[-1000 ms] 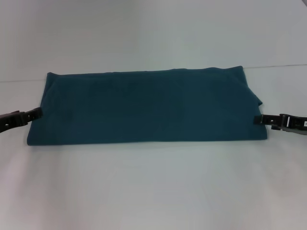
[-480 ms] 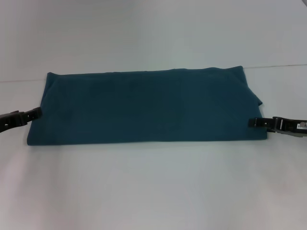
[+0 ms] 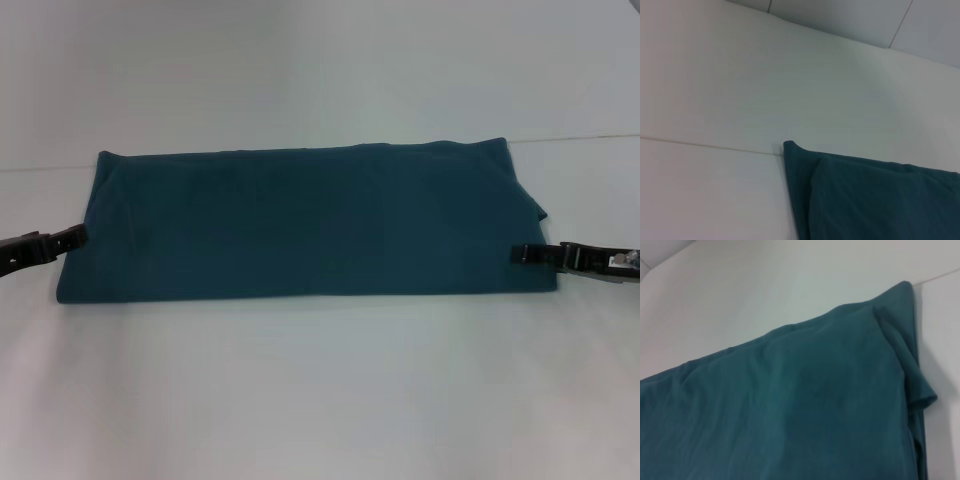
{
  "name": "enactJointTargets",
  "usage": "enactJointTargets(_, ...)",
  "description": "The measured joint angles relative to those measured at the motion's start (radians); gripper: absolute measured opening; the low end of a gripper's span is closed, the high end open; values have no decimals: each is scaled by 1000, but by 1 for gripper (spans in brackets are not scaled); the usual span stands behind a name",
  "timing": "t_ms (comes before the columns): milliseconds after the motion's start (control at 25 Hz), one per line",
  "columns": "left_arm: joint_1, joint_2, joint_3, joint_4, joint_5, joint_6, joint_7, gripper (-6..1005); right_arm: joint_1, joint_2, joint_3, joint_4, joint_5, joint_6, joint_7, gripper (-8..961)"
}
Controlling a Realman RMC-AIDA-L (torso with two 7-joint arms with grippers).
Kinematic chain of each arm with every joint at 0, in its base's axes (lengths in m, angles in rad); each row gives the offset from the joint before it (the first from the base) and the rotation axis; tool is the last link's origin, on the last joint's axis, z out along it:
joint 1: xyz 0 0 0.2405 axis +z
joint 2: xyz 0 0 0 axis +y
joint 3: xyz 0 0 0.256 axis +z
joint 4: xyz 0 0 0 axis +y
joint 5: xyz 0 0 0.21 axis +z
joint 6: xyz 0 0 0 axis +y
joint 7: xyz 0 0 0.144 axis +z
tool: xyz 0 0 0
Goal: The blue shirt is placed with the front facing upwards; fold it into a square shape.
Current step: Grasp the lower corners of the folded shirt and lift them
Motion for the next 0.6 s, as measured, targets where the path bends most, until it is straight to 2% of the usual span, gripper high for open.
enactJointTargets(80, 0, 0, 0, 0, 0, 0, 0, 725, 4, 1, 0, 6, 0, 7, -1, 810)
enactJointTargets(520, 2, 0, 0, 0, 0, -3, 1, 724, 19, 0, 0, 46, 1, 52, -3, 579)
enactJointTargets(600, 3, 0, 0, 0, 0, -3, 1, 724, 18, -1, 0, 47, 1, 51, -3, 493)
